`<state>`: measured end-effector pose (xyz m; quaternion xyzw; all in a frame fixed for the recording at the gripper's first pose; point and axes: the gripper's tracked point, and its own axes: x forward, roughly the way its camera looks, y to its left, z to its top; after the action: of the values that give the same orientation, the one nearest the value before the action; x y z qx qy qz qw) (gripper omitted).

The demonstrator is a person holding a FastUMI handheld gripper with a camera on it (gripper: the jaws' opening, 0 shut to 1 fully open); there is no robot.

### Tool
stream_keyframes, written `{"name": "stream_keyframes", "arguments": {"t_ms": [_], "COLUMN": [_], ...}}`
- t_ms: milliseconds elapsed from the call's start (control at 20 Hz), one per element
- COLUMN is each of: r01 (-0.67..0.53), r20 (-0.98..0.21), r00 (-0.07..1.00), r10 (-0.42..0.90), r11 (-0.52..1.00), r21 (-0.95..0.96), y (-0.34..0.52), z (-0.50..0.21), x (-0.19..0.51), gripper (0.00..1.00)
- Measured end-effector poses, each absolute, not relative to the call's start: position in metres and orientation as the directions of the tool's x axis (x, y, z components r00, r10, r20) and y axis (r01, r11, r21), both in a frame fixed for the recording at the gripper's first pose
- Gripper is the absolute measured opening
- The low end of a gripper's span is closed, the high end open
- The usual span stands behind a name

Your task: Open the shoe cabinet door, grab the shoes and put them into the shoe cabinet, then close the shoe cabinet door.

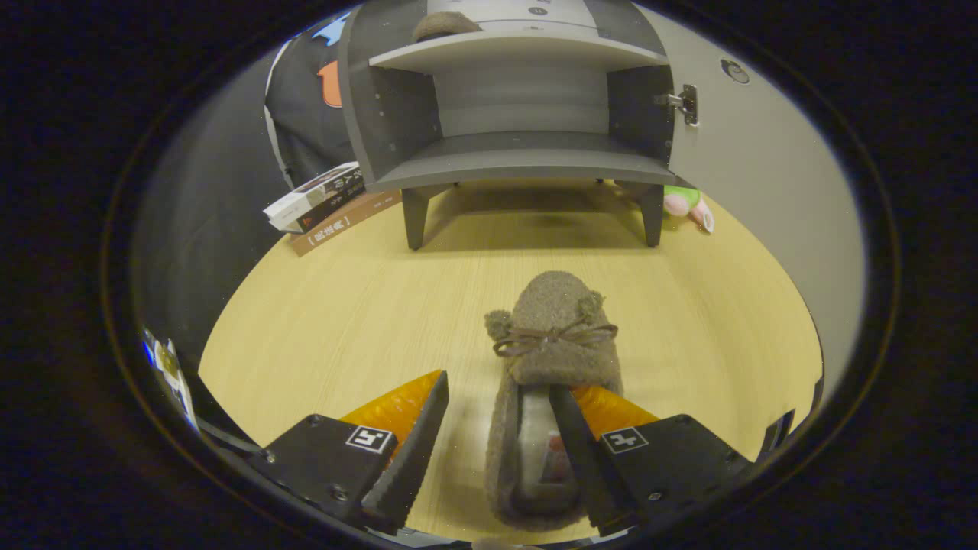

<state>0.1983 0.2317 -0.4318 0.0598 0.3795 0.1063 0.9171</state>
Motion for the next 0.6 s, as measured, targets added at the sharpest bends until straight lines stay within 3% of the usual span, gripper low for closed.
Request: {"name": "stream_keyframes", "arguments": {"t_ms": [250, 350, 600], "r01": [-0.159, -0.153, -0.172], "r20": [-0.692, -0.696, -0.707], "r00": [0.661, 0.662, 0.636], "r10": [0.291, 0.276, 0.309], "r11": [0.955, 0.960, 0.950], "r21": [0.249, 0.235, 0.261], "y": [0.237, 0.236, 0.233], "z": [-0.446, -0.446, -0.443], "x": [0.218, 0.219, 0.214], "gripper": [0.85, 0.80, 0.13]}}
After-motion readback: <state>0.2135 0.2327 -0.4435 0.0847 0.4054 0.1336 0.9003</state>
